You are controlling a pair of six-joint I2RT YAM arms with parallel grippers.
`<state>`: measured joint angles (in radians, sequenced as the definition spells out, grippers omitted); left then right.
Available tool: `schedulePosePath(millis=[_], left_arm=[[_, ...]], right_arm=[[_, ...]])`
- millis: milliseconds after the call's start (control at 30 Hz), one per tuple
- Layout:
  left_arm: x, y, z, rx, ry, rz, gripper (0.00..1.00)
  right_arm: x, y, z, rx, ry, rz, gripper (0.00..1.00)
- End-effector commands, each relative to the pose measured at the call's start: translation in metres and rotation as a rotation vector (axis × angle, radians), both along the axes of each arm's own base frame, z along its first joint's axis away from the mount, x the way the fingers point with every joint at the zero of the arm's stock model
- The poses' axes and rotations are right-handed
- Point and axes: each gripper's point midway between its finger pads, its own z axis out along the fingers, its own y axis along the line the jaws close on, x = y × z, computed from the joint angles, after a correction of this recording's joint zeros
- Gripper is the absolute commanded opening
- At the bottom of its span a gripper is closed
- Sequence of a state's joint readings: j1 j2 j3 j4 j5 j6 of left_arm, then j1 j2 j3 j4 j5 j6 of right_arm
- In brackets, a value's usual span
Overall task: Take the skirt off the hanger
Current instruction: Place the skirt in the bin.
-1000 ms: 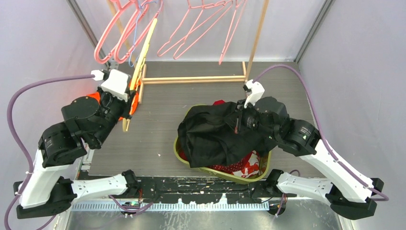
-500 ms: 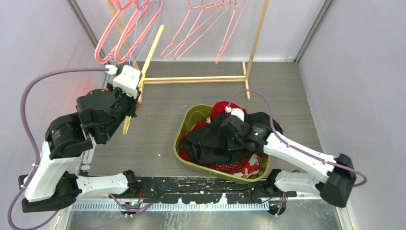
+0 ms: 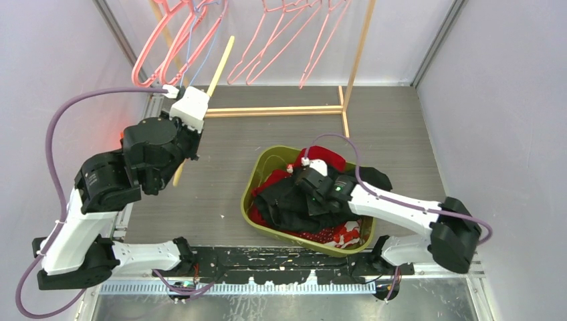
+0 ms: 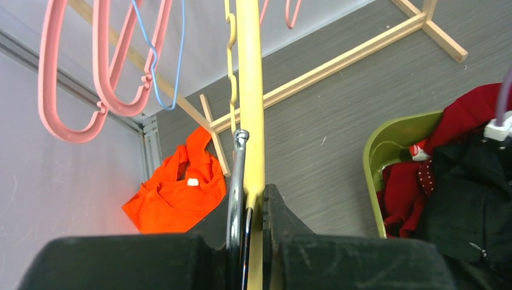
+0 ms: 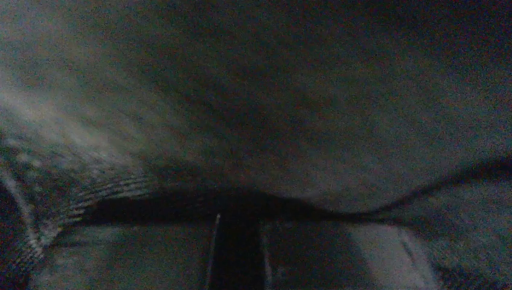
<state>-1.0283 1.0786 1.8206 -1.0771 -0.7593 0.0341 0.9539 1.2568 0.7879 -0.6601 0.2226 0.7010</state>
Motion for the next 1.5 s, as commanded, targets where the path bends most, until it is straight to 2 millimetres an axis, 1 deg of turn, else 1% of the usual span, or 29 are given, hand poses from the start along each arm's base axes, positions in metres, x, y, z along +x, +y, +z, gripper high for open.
schedulePosePath(millis=[0, 33, 67, 167, 200, 233, 300, 400, 467, 567, 700, 800, 867, 967, 1033, 1100, 1167, 1267, 1333, 1400, 1433, 1467], left_arm=[[-0.001, 0.005, 0.007, -0.030, -0.029, 0.013, 0.00], [-0.002, 0.006, 0.007, -0.038, -0.028, 0.015, 0.00], [-0.002, 0.006, 0.007, -0.050, -0.030, 0.013, 0.00], [-0.004, 0.006, 0.011, -0.079, -0.040, 0.006, 0.00], [-0.004, 0.007, 0.012, -0.087, -0.044, 0.006, 0.00], [-0.004, 0.008, 0.013, -0.093, -0.049, 0.008, 0.00], [-0.005, 0.008, 0.014, -0.104, -0.055, 0.008, 0.00], [-0.005, 0.007, 0.013, -0.110, -0.054, 0.003, 0.00], [-0.005, 0.006, 0.013, -0.111, -0.052, -0.002, 0.00], [-0.004, 0.003, 0.013, -0.112, -0.050, -0.008, 0.00], [-0.002, -0.002, 0.014, -0.103, -0.051, -0.014, 0.00], [0.002, -0.008, 0.018, -0.087, -0.051, -0.019, 0.00], [0.006, -0.010, 0.020, -0.060, -0.054, -0.014, 0.00], [0.014, -0.004, 0.031, -0.054, -0.063, 0.021, 0.00], [0.021, 0.004, 0.035, -0.066, -0.052, 0.043, 0.00], [0.028, 0.011, 0.035, -0.071, -0.032, 0.064, 0.00], [0.038, 0.015, 0.031, -0.074, -0.007, 0.074, 0.00], [0.058, 0.011, 0.020, -0.089, 0.053, 0.056, 0.00], [0.081, -0.001, 0.008, -0.087, 0.093, 0.038, 0.00], [0.098, -0.011, 0.006, -0.115, 0.112, 0.012, 0.00], [0.110, -0.019, 0.001, -0.122, 0.131, -0.006, 0.00], [0.117, -0.026, 0.001, -0.131, 0.137, -0.022, 0.00]], right_arm=[[-0.033, 0.009, -0.022, -0.141, 0.165, 0.186, 0.01], [-0.030, 0.010, -0.015, -0.157, 0.160, 0.192, 0.04], [-0.026, 0.013, -0.006, -0.158, 0.142, 0.194, 0.10], [-0.009, 0.018, 0.034, -0.121, 0.024, 0.181, 0.35], [-0.003, 0.017, 0.048, -0.103, -0.024, 0.164, 0.42], [0.002, 0.014, 0.062, -0.087, -0.070, 0.142, 0.47], [0.012, 0.007, 0.086, -0.064, -0.162, 0.104, 0.51], [0.020, -0.006, 0.115, -0.044, -0.252, 0.050, 0.54], [0.023, -0.016, 0.135, -0.025, -0.309, 0.010, 0.58], [0.025, -0.027, 0.164, 0.028, -0.378, -0.041, 0.58], [0.034, -0.042, 0.217, 0.100, -0.506, -0.113, 0.59], [0.046, -0.052, 0.260, 0.092, -0.618, -0.142, 0.59], [0.056, -0.055, 0.287, 0.067, -0.696, -0.150, 0.61], [0.071, -0.059, 0.329, 0.040, -0.821, -0.171, 0.68], [0.079, -0.062, 0.352, 0.035, -0.898, -0.198, 0.73], [0.083, -0.065, 0.372, 0.051, -0.962, -0.222, 0.77], [0.086, -0.065, 0.389, 0.058, -1.013, -0.226, 0.78], [0.092, -0.062, 0.408, 0.048, -1.068, -0.226, 0.80], [0.095, -0.058, 0.419, 0.045, -1.092, -0.215, 0.81], [0.098, -0.054, 0.428, 0.044, -1.110, -0.210, 0.81], [0.099, -0.054, 0.432, 0.043, -1.119, -0.212, 0.81], [0.100, -0.055, 0.437, 0.047, -1.132, -0.218, 0.81]])
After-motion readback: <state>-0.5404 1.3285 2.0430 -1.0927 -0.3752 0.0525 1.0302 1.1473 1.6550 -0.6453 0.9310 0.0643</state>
